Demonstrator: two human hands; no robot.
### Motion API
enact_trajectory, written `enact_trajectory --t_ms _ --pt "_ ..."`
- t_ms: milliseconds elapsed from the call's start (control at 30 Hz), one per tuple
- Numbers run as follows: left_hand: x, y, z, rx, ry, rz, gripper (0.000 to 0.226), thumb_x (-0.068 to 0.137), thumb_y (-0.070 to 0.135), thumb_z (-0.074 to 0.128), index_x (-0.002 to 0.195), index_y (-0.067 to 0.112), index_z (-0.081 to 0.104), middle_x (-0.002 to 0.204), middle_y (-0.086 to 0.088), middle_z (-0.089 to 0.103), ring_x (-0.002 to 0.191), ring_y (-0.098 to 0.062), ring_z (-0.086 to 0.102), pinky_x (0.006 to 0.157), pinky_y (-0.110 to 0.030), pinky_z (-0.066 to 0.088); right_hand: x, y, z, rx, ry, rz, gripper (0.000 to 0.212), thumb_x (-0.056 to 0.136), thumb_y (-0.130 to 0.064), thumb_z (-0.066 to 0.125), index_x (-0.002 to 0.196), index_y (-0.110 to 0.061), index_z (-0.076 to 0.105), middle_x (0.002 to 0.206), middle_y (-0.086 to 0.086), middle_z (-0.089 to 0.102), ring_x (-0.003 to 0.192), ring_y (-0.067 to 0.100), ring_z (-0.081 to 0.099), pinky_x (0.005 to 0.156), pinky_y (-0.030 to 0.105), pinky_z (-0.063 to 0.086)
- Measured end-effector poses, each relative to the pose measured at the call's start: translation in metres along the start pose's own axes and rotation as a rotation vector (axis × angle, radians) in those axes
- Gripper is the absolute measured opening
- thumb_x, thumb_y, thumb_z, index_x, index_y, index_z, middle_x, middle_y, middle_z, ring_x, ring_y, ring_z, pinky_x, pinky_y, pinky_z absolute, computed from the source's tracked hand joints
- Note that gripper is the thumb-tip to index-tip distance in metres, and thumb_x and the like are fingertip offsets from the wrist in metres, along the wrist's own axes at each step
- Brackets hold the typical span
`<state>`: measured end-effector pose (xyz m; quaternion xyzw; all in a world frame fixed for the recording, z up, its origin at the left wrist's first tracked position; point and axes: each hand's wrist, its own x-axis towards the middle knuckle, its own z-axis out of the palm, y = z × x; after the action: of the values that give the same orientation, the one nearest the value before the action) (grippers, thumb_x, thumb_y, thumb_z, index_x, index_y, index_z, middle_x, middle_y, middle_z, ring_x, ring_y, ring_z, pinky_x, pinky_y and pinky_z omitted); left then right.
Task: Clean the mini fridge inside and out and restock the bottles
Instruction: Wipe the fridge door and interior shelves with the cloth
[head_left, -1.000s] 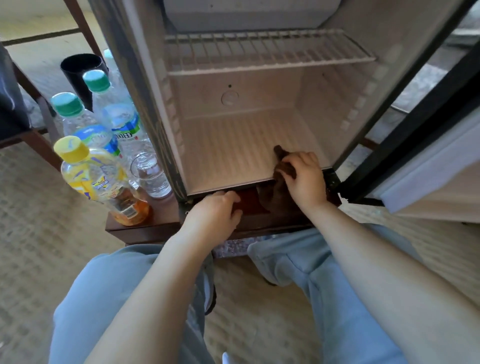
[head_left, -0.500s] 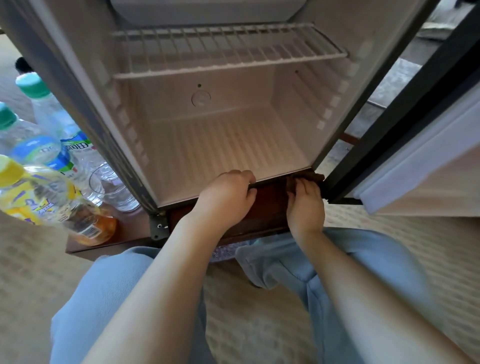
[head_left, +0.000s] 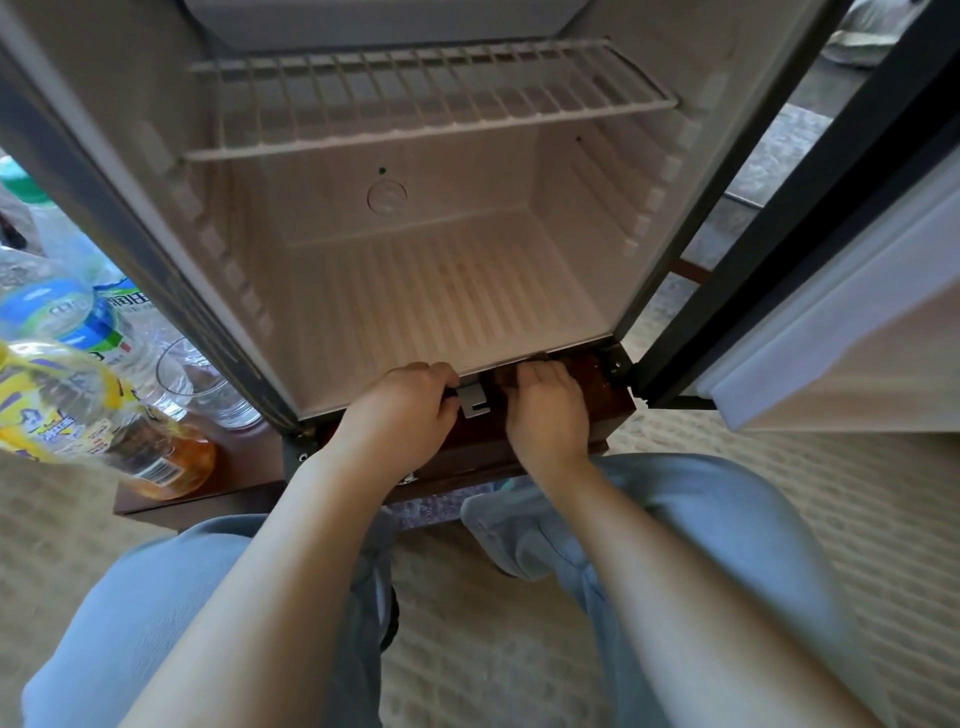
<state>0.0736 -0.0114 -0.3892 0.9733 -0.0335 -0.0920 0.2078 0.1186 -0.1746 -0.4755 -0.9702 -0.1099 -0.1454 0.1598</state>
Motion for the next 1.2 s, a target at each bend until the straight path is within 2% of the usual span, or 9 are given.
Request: enact_trajectory --t_ms 133,267,400,600,667,800,933,1100,1200 --pt "0.001 -0.007 -0.003 0.003 0.005 -0.017 0.034 0.099 0.028 0.046 0.131 0.017 0.052 0.122 -0.004 0.060 0.106 -0.022 0.057 0.087 -0.039 0.051 0.017 0.046 -0.003 0.122 0.147 0.333 0.017 0.088 -0.005 0.056 0.099 0.002 0.066 0.097 0.019 0.065 0.097 0.035 0.056 0.082 0.037 0.044" --pt "0.004 -0.009 -0.004 -0.007 0.019 -0.044 0.034 0.098 0.028 0.046 0.131 0.018 0.052 0.122 -0.004 0.059 0.106 -0.023 0.057 0.087 -0.038 0.051 0.017 0.033 -0.001 0.280 0.272 0.430 0.022 0.087 -0.005 0.054 0.103 0.002 0.067 0.100 0.019 0.065 0.100 0.033 0.057 0.090 0.035 0.044" --pt "0.003 -0.009 -0.004 0.013 0.033 -0.076 0.035 0.099 0.026 0.045 0.132 0.017 0.050 0.124 -0.005 0.058 0.108 -0.024 0.055 0.086 -0.038 0.051 -0.006 -0.020 0.011 0.315 0.265 0.295 0.022 0.080 -0.006 0.056 0.098 0.000 0.067 0.094 0.015 0.064 0.091 0.032 0.058 0.083 0.040 0.049" --pt "-0.002 -0.021 -0.005 0.063 0.113 -0.138 0.033 0.097 0.023 0.046 0.128 0.016 0.052 0.116 -0.008 0.061 0.100 -0.027 0.058 0.080 -0.041 0.052 -0.011 -0.073 0.015 0.300 0.104 -0.253 0.022 0.082 -0.008 0.064 0.103 -0.005 0.069 0.102 0.009 0.066 0.099 0.026 0.060 0.089 0.039 0.048" --pt "-0.005 -0.026 -0.005 0.035 0.114 -0.145 0.033 0.097 0.023 0.046 0.129 0.016 0.051 0.119 -0.008 0.060 0.103 -0.028 0.058 0.082 -0.042 0.051 -0.002 -0.058 0.006 0.301 0.117 -0.209 0.022 0.082 -0.005 0.063 0.104 -0.004 0.067 0.101 0.010 0.067 0.097 0.027 0.060 0.086 0.037 0.047" --pt "-0.010 -0.037 -0.011 -0.016 0.153 -0.149 0.034 0.097 0.020 0.045 0.130 0.015 0.051 0.121 -0.009 0.061 0.102 -0.029 0.059 0.083 -0.042 0.051 0.022 0.003 -0.018 0.326 0.330 0.151 0.023 0.087 -0.004 0.052 0.105 -0.004 0.065 0.101 0.013 0.065 0.096 0.028 0.055 0.086 0.033 0.041" --pt "-0.013 -0.044 -0.014 -0.038 0.168 -0.156 0.035 0.099 0.019 0.042 0.133 0.013 0.050 0.121 -0.011 0.060 0.102 -0.029 0.060 0.085 -0.042 0.051 0.033 0.032 -0.008 0.269 0.227 0.237 0.027 0.093 -0.007 0.048 0.115 -0.001 0.063 0.112 0.014 0.064 0.107 0.032 0.055 0.094 0.034 0.040" --pt "-0.012 -0.046 -0.012 -0.051 0.172 -0.153 0.034 0.098 0.016 0.042 0.131 0.012 0.051 0.121 -0.013 0.060 0.101 -0.031 0.060 0.085 -0.041 0.051 0.023 -0.028 0.003 0.381 0.138 -0.023 0.023 0.081 -0.006 0.054 0.099 -0.006 0.068 0.097 0.010 0.068 0.088 0.030 0.062 0.080 0.036 0.047" --pt "-0.016 -0.052 -0.012 -0.035 0.206 -0.192 0.032 0.098 0.015 0.042 0.127 0.010 0.053 0.117 -0.016 0.061 0.099 -0.036 0.060 0.083 -0.044 0.051 0.008 -0.085 0.014 0.458 -0.006 -0.218 0.028 0.078 -0.001 0.057 0.104 -0.008 0.067 0.103 0.008 0.068 0.099 0.027 0.061 0.087 0.039 0.046"
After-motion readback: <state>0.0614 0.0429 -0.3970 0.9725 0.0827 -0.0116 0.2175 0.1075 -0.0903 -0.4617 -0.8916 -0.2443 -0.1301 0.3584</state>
